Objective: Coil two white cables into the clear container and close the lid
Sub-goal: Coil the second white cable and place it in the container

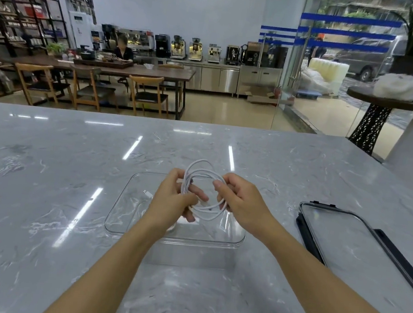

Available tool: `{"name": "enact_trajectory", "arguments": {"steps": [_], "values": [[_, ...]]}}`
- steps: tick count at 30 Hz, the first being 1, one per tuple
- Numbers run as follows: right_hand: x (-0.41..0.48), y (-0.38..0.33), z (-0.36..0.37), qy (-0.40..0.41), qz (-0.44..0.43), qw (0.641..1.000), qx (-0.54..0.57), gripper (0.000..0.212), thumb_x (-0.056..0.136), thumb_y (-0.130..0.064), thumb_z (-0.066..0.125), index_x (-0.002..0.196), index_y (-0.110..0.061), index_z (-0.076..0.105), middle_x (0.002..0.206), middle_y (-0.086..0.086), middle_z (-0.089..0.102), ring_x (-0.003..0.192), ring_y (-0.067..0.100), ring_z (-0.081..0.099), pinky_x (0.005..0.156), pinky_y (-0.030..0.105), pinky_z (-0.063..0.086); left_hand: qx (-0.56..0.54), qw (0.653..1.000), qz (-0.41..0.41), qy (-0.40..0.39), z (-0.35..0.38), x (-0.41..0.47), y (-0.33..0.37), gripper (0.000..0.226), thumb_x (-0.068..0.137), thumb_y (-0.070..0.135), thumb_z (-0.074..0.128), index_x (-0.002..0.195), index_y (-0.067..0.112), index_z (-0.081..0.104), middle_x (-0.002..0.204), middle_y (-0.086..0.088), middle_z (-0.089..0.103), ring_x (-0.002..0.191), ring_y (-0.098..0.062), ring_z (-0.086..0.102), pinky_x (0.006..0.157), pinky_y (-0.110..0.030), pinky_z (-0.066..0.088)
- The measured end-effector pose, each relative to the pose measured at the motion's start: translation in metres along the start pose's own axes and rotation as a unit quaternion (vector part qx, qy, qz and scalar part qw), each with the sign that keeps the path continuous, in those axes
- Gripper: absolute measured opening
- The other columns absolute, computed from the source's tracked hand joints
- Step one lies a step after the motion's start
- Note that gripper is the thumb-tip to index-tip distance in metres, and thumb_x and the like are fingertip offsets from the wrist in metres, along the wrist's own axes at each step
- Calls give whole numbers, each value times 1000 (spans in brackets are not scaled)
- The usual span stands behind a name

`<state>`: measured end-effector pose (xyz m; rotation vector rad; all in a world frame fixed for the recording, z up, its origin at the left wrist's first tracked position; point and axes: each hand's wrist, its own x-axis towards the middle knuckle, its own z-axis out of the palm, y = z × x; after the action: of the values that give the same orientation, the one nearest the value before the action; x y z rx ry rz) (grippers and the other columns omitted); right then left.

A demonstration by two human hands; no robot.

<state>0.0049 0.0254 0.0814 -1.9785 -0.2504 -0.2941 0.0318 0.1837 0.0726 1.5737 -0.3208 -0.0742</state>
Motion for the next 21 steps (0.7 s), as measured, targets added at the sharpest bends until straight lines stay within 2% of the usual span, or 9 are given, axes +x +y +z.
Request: {"name": "enact_trajectory", "arguments": {"steps": [4, 7, 8, 11, 13, 15, 17, 18, 21], "values": [[3, -5, 2, -19, 15, 996, 91, 22, 93, -22, 50, 71, -19, 56, 60, 0, 56, 39, 0, 45, 39, 11, 34, -184, 973, -17, -137, -10, 3, 1, 27, 65, -1, 53, 91, 6, 52, 61, -8, 65, 49, -22, 59, 44, -27, 49], [6, -6, -5, -2, 42, 987, 157, 24, 92, -23, 51, 69, -19, 57, 56, -2, 56, 35, 1, 40, 34, 13, 30, -236, 955, -28, -175, -17, 1, 2, 26, 69, 20, 59, 91, 6, 57, 70, -9, 61, 54, -23, 57, 49, -32, 51], [6, -5, -8, 1, 48, 984, 169, 24, 92, -23, 52, 69, -19, 58, 55, -4, 57, 34, 2, 38, 34, 14, 28, -203, 964, -28, -167, -20, 1, 3, 25, 71, 23, 60, 89, 6, 59, 73, -9, 61, 55, -22, 58, 53, -33, 53], [6, -1, -12, -6, 51, 984, 168, 24, 91, -24, 53, 69, -20, 59, 53, -7, 58, 35, 3, 37, 34, 15, 28, -1, 990, 15, -144, -27, 0, 7, 23, 72, 29, 66, 86, 11, 66, 75, -5, 64, 62, -18, 63, 67, -27, 55], [7, 2, -12, -5, 47, 984, 172, 24, 91, -25, 53, 68, -20, 59, 52, -7, 58, 35, 2, 37, 34, 14, 28, 109, 984, 37, -137, -31, 0, 11, 23, 68, 32, 74, 86, 20, 68, 76, 6, 69, 68, -12, 66, 67, -18, 52], [8, 4, -18, 16, 42, 981, 187, 24, 91, -24, 53, 68, -20, 59, 51, -7, 58, 34, 2, 36, 33, 14, 27, 211, 973, 34, -84, -36, 0, 8, 21, 65, 28, 81, 82, 25, 69, 75, 7, 69, 69, -10, 64, 65, -18, 51], [8, 7, -27, 26, 34, 984, 171, 23, 91, -22, 54, 69, -18, 60, 50, -8, 57, 35, 2, 38, 33, 13, 28, 252, 968, 16, -4, -41, 0, 2, 10, 74, 14, 75, 80, 20, 70, 73, -6, 70, 66, -14, 64, 66, -25, 50], [8, 7, -30, 17, 29, 989, 142, 22, 91, -22, 54, 71, -17, 60, 50, -9, 58, 36, 2, 41, 35, 13, 30, 259, 965, 13, 25, -43, 0, -2, 7, 77, 9, 71, 80, 15, 71, 71, -10, 69, 61, -11, 64, 64, -22, 50], [7, 9, -27, -13, 7, 996, 90, 20, 92, -20, 52, 73, -18, 58, 52, -13, 58, 44, 0, 49, 42, 8, 36, 299, 950, 35, 81, -43, 6, -3, 6, 80, 6, 67, 83, 9, 72, 70, 0, 65, 47, 0, 58, 51, -7, 43]]}}
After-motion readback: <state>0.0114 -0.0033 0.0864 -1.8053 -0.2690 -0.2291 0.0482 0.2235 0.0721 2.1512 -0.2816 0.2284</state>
